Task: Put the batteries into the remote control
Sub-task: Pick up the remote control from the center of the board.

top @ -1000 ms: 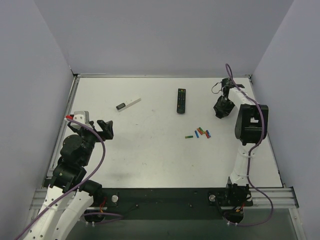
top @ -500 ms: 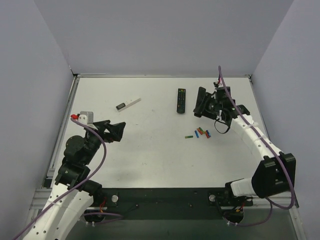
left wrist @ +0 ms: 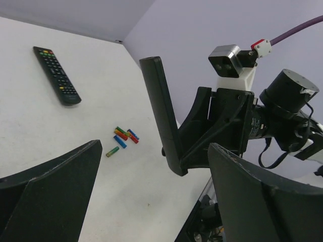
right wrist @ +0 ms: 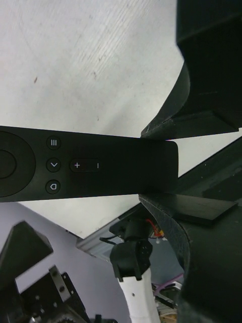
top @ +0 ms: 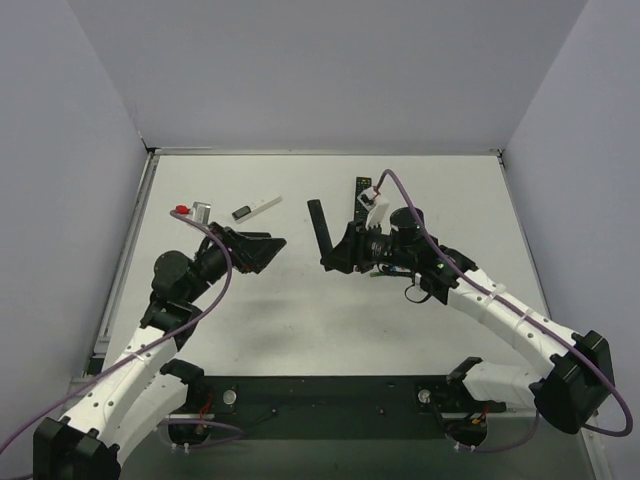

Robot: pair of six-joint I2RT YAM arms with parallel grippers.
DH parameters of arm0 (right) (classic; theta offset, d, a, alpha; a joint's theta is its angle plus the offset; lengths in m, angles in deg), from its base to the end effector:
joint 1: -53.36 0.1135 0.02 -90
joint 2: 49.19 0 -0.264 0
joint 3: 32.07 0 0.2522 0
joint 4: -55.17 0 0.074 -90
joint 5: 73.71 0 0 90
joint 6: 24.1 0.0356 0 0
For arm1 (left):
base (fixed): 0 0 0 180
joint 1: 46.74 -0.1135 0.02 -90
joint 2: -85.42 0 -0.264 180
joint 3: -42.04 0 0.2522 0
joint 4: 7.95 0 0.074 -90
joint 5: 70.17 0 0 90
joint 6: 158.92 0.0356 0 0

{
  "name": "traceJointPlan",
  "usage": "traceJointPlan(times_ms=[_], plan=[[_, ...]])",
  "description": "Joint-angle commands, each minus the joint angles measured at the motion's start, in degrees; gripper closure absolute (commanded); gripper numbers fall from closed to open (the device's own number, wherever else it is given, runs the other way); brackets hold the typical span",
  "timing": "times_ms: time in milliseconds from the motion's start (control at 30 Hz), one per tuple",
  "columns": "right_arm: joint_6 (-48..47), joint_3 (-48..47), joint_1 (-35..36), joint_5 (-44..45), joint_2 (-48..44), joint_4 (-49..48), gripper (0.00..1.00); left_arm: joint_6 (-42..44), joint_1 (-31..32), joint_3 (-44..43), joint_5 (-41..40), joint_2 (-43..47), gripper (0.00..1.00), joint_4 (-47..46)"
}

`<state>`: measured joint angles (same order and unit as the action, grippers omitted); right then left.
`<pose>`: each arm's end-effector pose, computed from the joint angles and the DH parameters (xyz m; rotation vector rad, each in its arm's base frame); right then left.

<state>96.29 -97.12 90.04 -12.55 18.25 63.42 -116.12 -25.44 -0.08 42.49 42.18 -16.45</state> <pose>0.2095 0.1775 0.3274 -0.5029 1.8525 1.2628 0.1681 -0.0803 0.3032 -0.0029 1.5809 -1.2424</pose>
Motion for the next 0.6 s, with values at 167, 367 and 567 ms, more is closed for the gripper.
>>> traceJointPlan(times_ms=[167, 367, 567], plan=[[1.86, 2.68, 6.99, -6.49, -2.31, -16.96, 0.76, -8.43, 1.73, -1.17, 7.14, -4.74, 0.03, -17.82], [2.65, 3.21, 9.45, -7.81, -1.87, -20.75, 0.76, -9.14, 3.66, -0.65, 4.95, -6.33, 0.03, -17.47], [2.92, 2.33, 10.60, -9.92, -1.08, -21.99, 0.75, -10.80, 5.85, -0.12, 4.15, -7.99, 0.10, -19.66]])
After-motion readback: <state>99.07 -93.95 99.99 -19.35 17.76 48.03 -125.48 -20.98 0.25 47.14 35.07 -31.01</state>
